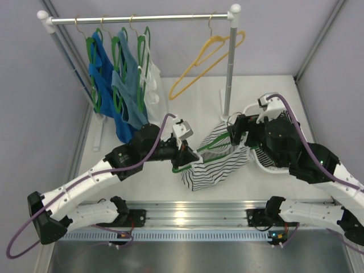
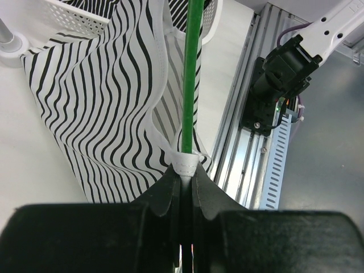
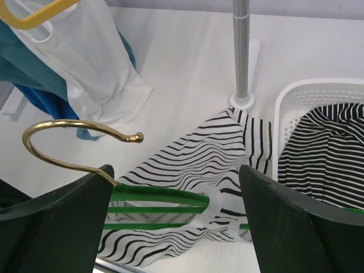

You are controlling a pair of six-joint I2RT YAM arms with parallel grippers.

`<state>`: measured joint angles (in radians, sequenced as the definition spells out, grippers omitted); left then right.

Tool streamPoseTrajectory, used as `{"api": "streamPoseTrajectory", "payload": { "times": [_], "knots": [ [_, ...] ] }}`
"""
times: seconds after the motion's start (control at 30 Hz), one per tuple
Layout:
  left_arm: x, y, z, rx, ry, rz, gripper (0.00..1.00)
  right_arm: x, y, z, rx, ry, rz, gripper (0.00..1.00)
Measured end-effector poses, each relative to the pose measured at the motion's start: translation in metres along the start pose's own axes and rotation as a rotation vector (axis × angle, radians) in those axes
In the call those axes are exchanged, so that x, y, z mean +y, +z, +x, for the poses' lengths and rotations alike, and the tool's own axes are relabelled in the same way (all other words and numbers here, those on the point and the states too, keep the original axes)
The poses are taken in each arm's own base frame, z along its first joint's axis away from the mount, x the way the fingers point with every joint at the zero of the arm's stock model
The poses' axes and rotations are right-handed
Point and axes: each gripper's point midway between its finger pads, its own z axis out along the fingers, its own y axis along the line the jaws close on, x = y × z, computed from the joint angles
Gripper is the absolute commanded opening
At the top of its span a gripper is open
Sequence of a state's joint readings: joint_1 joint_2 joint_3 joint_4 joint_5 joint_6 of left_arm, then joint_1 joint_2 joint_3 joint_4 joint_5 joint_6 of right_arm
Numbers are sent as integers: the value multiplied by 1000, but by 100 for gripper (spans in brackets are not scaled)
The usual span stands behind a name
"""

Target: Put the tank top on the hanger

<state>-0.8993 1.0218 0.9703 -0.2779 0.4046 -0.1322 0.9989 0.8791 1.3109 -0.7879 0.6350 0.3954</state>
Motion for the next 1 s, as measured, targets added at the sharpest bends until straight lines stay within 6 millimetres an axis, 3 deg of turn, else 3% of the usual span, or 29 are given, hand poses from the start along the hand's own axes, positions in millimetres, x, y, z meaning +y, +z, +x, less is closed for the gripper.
{"api": "streamPoseTrajectory", "payload": {
  "times": [0.17,0.3,0.37,0.5,0.53,0.63,1.0],
  "knots": [
    [1,-1,3,13,-10,-8,0,3,1,2,12,-7,-13,84],
    [7,-1,8,29,-33,-38,0,8,2,7,36,-16,-39,95],
    [8,0,9,35,-41,-41,0,11,1,9,44,-22,-57,96],
    [11,1,11,42,-49,-56,0,14,1,10,50,-23,-75,83],
    [13,1,11,40,-50,-68,0,14,1,10,50,-21,-75,75],
    [19,1,11,36,-56,-102,0,13,-1,11,52,-11,-72,68],
    [23,1,10,30,-81,-135,0,-3,9,47,147,-10,38,69]
  ]
}}
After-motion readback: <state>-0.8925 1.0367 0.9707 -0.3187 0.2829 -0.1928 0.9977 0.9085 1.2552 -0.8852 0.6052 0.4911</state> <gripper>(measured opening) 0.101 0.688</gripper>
